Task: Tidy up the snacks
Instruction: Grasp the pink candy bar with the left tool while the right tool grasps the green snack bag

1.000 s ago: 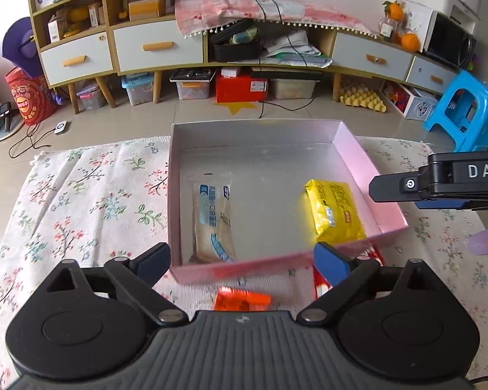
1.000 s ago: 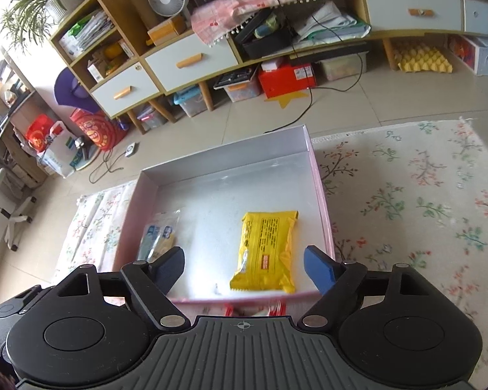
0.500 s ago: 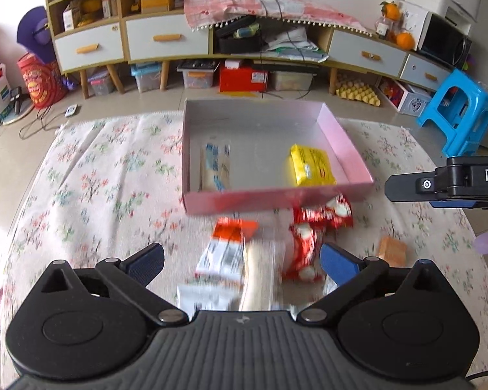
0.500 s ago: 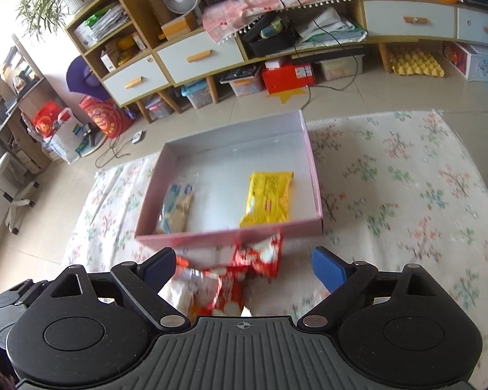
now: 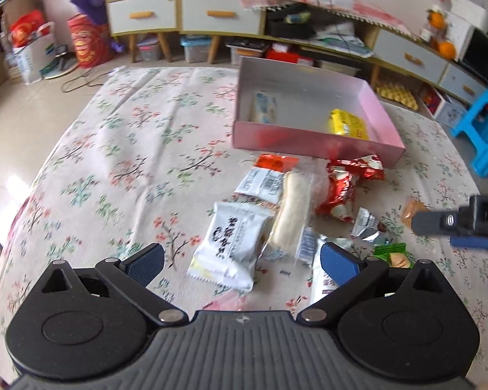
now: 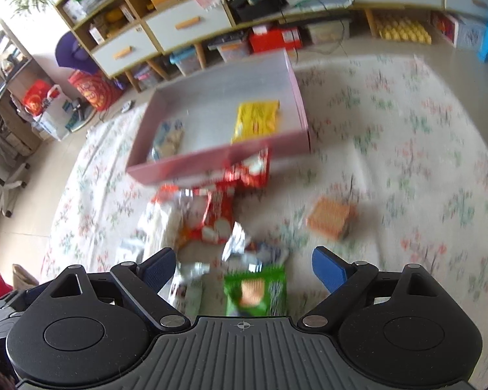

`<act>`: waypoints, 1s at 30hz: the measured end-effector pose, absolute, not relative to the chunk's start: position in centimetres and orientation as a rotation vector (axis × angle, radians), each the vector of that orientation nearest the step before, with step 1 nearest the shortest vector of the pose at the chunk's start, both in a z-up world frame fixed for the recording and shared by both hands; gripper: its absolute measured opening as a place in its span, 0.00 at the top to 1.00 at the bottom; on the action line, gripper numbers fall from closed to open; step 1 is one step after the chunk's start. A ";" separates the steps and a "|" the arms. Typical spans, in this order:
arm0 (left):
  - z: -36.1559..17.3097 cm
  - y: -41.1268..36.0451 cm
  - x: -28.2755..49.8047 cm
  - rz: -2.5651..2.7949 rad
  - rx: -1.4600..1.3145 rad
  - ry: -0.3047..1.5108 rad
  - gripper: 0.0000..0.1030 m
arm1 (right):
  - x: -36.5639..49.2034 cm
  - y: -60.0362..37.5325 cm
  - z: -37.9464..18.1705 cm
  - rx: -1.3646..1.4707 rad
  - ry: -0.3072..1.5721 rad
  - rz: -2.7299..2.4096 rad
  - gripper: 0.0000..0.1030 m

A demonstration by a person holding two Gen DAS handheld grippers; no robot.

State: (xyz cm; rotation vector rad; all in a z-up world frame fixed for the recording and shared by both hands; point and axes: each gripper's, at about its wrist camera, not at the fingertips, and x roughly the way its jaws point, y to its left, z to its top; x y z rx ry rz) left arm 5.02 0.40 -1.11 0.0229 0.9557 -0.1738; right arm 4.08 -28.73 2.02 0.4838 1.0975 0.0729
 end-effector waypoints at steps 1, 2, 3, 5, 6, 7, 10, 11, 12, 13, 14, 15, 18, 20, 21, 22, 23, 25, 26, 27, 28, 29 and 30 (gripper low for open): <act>-1.3 0.5 4.8 -0.168 0.021 0.959 0.01 | 3.9 -28.7 1.7 0.507 1.119 0.082 0.10; -1.4 0.5 4.5 -0.165 0.016 0.962 0.01 | 3.7 -28.6 1.4 0.528 1.136 0.090 0.10; -1.6 0.7 4.2 -0.161 0.010 0.967 0.01 | 3.4 -28.5 1.1 0.546 1.152 0.093 0.10; -2.0 0.9 3.7 -0.155 -0.003 0.984 0.01 | 2.8 -28.2 0.4 0.572 1.185 0.082 0.10; -2.1 1.0 3.4 -0.153 -0.010 0.996 0.01 | 2.6 -28.1 0.1 0.580 1.200 0.078 0.10; -2.4 1.1 3.2 -0.150 -0.023 1.010 0.01 | 2.3 -28.0 -0.2 0.585 1.214 0.076 0.10; -3.3 1.2 2.6 -0.128 -0.059 1.058 0.05 | 1.7 -27.7 -0.7 0.586 1.235 0.070 0.10; -3.7 1.2 2.3 -0.120 -0.066 1.075 0.06 | 1.6 -27.6 -0.8 0.580 1.237 0.066 0.10; -4.0 1.1 2.1 -0.109 -0.070 1.086 0.07 | 1.6 -27.5 -0.9 0.572 1.238 0.058 0.10; -4.3 1.1 1.9 -0.098 -0.070 1.093 0.08 | 1.4 -27.4 -1.0 0.560 1.238 0.046 0.10; -4.5 1.0 1.7 -0.092 -0.065 1.099 0.08 | 1.3 -27.3 -1.1 0.550 1.239 0.037 0.10; -4.7 0.9 1.5 -0.087 -0.062 1.102 0.09 | 1.2 -27.2 -1.3 0.541 1.241 0.027 0.10; -5.1 0.6 1.0 -0.066 -0.054 1.104 0.13 | 1.1 -26.9 -1.8 0.533 1.254 0.011 0.10; -5.3 0.6 0.8 -0.059 -0.062 1.114 0.15 | 1.0 -26.7 -2.0 0.523 1.259 0.006 0.10; -5.4 0.6 0.8 -0.059 -0.070 1.120 0.15 | 1.0 -26.6 -2.1 0.513 1.258 0.002 0.10; -5.5 0.7 0.7 -0.058 -0.077 1.123 0.16 | 1.0 -26.4 -2.1 0.499 1.252 -0.002 0.10; -5.6 0.7 0.7 -0.052 -0.084 1.125 0.18 | 0.9 -26.2 -2.0 0.484 1.245 -0.006 0.10; -5.6 0.9 0.6 -0.042 -0.097 1.130 0.22 | 0.8 -25.9 -1.9 0.453 1.234 -0.013 0.10; -5.7 1.1 0.5 -0.041 -0.105 1.136 0.24 | 0.8 -25.7 -1.8 0.441 1.230 -0.014 0.10; -5.8 1.2 0.5 -0.043 -0.117 1.145 0.26 | 0.7 -25.6 -1.8 0.432 1.228 -0.015 0.11; -5.9 1.3 0.4 -0.045 -0.126 1.152 0.27 | 0.8 -25.4 -1.8 0.424 1.227 -0.013 0.11; -5.9 1.4 0.4 -0.045 -0.129 1.151 0.29 | 0.8 -25.3 -1.8 0.414 1.227 -0.012 0.12; -5.8 1.4 0.4 -0.046 -0.132 1.148 0.32 | 0.8 -25.2 -1.8 0.406 1.225 -0.013 0.13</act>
